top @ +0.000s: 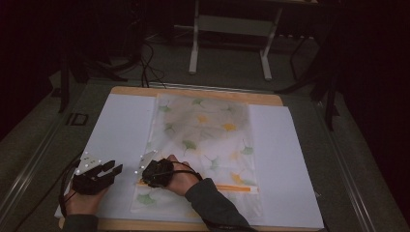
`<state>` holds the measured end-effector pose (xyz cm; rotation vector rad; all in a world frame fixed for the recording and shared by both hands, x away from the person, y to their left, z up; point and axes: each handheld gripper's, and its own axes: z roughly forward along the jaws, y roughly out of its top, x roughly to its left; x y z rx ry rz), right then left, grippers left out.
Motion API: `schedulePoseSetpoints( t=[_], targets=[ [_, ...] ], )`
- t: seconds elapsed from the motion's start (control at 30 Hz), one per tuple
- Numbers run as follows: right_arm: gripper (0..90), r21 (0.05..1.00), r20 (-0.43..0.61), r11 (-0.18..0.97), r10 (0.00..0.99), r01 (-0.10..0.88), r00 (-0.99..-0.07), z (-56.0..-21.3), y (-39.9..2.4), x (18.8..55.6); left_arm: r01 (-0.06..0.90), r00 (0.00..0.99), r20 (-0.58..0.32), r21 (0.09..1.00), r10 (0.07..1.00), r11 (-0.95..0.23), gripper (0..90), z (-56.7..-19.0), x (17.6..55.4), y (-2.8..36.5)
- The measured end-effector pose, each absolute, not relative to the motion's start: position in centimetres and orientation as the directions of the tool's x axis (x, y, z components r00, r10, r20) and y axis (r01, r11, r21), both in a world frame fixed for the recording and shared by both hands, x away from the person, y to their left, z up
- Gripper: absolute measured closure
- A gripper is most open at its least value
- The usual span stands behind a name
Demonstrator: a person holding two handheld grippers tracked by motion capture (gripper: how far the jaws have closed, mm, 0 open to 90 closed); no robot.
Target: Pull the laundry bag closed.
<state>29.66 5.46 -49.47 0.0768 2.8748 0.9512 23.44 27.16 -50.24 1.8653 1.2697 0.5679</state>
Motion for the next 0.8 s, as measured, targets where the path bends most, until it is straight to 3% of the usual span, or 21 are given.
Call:
schedulePoseSetpoints(
  t=[0.8],
  targets=[
    [74.5,0.548,-0.059,0.835,0.083,0.037,-0.995,-50.9,9.7,30.0,0.558,0.392,-0.070,0.811,0.917,-0.177,63.4,-50.2,23.2,27.4]
  ],
)
